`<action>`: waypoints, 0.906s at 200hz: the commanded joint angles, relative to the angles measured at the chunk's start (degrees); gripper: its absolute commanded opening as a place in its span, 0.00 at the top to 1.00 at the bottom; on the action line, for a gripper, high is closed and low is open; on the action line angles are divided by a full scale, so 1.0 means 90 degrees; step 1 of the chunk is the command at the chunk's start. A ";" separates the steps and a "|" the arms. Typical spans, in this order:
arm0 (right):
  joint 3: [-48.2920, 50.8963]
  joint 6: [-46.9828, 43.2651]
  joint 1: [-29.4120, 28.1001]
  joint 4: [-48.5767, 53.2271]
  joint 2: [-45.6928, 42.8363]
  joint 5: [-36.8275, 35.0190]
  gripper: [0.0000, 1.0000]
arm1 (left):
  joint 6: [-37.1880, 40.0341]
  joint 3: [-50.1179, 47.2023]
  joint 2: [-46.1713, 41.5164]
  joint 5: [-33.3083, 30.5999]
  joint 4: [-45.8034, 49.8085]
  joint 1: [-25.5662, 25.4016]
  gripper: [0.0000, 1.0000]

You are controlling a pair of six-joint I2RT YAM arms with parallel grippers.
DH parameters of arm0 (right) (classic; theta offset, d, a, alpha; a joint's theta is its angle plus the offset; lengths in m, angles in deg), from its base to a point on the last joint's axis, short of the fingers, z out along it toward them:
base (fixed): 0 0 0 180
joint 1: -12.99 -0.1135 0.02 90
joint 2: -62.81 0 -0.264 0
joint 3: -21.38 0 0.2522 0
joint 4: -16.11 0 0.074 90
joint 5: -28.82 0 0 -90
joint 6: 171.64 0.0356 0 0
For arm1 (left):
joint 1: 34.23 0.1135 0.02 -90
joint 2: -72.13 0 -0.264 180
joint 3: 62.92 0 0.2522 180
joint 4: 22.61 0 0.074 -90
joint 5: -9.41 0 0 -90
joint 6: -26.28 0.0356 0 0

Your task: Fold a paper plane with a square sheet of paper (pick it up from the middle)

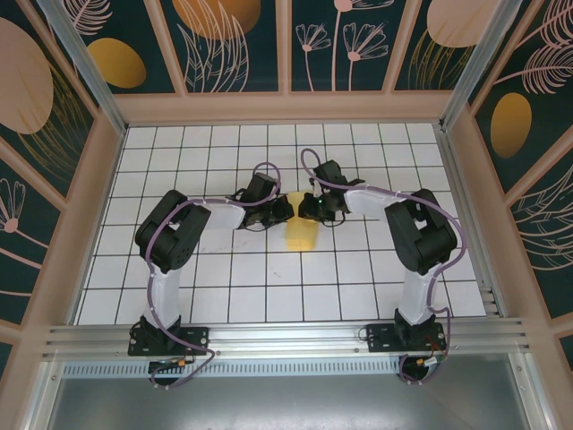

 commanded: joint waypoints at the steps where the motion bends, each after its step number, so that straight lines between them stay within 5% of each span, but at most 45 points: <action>1: 0.0177 -0.0168 -0.0058 0.0046 -0.0186 0.0388 0.85 | 0.0170 -0.0149 0.0629 -0.0520 0.0783 -0.0047 1.00; 100: 0.0534 -0.0237 0.0005 0.0370 0.0293 -0.0132 0.86 | 0.0165 -0.0181 0.0658 -0.0556 0.0775 -0.0043 1.00; 181: 0.0280 -0.0032 0.0145 -0.0145 -0.0304 0.0203 0.87 | 0.0176 -0.0179 0.0656 -0.0547 0.0773 -0.0048 1.00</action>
